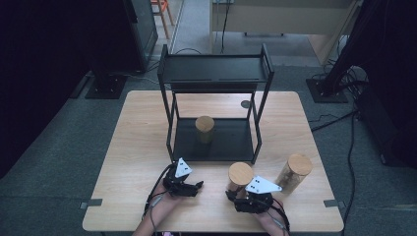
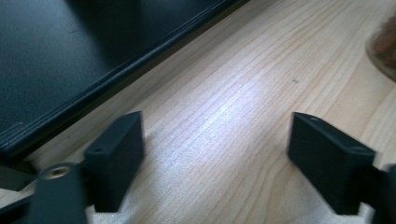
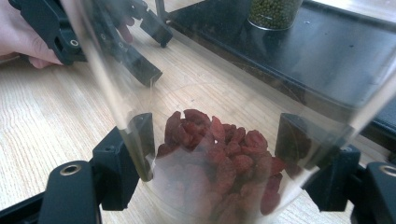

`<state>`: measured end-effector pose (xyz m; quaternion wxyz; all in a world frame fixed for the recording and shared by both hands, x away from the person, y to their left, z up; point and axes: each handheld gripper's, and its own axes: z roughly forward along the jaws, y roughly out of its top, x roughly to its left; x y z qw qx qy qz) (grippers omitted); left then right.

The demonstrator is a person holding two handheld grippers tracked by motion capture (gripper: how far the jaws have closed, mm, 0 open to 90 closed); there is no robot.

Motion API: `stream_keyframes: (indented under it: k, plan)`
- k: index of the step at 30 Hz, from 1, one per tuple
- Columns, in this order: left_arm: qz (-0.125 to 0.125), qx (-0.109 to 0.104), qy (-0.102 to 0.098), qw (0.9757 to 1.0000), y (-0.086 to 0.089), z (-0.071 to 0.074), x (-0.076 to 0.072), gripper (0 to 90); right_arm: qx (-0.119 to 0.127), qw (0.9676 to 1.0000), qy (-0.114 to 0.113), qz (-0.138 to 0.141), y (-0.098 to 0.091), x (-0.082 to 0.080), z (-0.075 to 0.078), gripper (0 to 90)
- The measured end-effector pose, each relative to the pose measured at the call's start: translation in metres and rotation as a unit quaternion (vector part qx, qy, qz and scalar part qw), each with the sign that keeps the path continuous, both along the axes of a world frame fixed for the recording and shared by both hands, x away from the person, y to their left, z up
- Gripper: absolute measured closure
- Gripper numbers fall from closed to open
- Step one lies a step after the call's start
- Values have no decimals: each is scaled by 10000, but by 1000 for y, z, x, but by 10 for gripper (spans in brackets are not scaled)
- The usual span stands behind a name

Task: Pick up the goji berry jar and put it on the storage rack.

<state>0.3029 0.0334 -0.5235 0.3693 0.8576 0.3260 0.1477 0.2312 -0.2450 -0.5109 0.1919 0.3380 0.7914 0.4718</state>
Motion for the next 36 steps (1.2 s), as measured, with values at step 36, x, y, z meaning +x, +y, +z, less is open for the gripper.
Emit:
stream_keyframes:
  k: [36]
  plan:
    - [32,-6,5,10000,-1,0,-1,110,53,9998,23,-208,23,30,26,252]
